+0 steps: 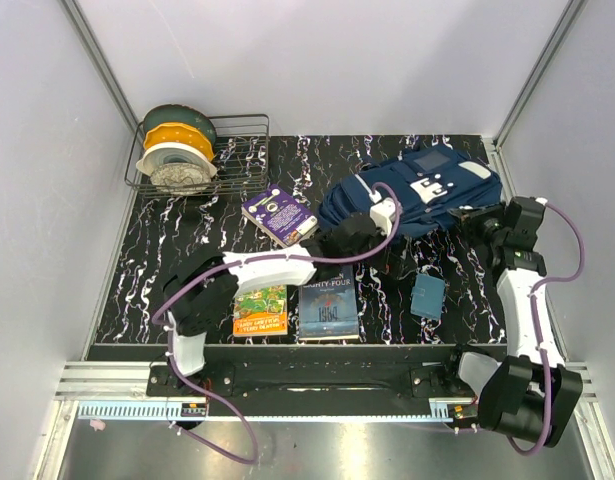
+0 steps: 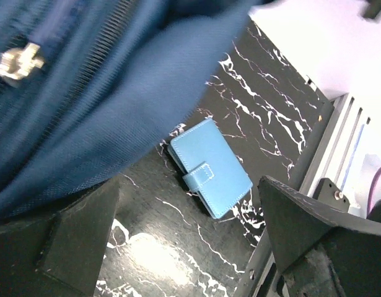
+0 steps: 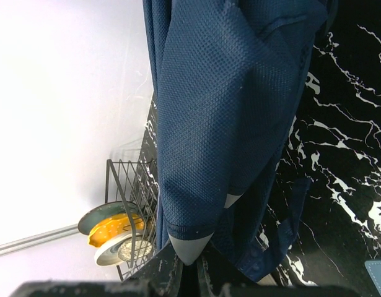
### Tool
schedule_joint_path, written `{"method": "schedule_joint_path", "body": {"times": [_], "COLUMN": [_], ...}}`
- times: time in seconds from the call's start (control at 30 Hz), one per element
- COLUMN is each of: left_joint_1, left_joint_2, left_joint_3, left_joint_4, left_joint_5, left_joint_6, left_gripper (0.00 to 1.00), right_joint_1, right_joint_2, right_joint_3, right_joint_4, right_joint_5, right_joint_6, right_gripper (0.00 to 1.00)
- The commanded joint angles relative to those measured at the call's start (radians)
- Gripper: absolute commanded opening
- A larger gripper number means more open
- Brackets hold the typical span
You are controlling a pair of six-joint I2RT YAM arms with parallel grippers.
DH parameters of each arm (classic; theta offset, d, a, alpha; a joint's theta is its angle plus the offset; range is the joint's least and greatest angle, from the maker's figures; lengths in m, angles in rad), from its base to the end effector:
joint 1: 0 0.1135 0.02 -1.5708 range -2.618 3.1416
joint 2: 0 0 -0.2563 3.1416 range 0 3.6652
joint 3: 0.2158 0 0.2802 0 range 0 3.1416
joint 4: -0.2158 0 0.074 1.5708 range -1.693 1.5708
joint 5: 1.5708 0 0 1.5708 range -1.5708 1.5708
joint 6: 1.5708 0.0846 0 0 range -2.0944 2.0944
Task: Pack the student bag
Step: Unzip the student bag at the center of the board.
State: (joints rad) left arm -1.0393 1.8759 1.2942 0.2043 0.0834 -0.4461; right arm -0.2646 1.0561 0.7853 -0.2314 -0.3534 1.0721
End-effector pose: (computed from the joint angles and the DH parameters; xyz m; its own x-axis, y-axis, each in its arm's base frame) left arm 0.2503 -0.4396 0.1994 -0.5561 0.0975 -0.8254 0.7298 0.5325 -0.4288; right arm 0.3050 -0.0523 0.2474 -0.2639 0.9251 -0.2729 0.3853 0.3605 0.8495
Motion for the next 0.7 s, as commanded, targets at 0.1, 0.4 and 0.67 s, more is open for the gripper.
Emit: {"method": "schedule_joint_path", "body": {"times": [0.1,0.4,0.67], "left_joint_1": [0.179,0.205,0.141], "left_joint_2": [0.075,0.06,-0.049], "left_joint_3": [0.083,0.168,-0.079], "left_joint_4": [0.103,0.009,0.149], "left_joint_5": [0.131,0.19,0.24], "left_joint_6": [-0.1,0.053,0.093], "left_gripper": [0.99,0.99,0.99], "right_joint_1": [0.01,0.01,0.011], "right_joint_2": [-0.119,-0.096,-0.019], "right_joint_3": [-0.093,-0.118,-0.093], "right_joint_4": [0.056,0.104,0.176], "right_joint_5": [-0.082,-0.044,-0.067], "right_joint_6": [0.04,0.054,0.068], "right_gripper": [0.0,0.0,0.0]}}
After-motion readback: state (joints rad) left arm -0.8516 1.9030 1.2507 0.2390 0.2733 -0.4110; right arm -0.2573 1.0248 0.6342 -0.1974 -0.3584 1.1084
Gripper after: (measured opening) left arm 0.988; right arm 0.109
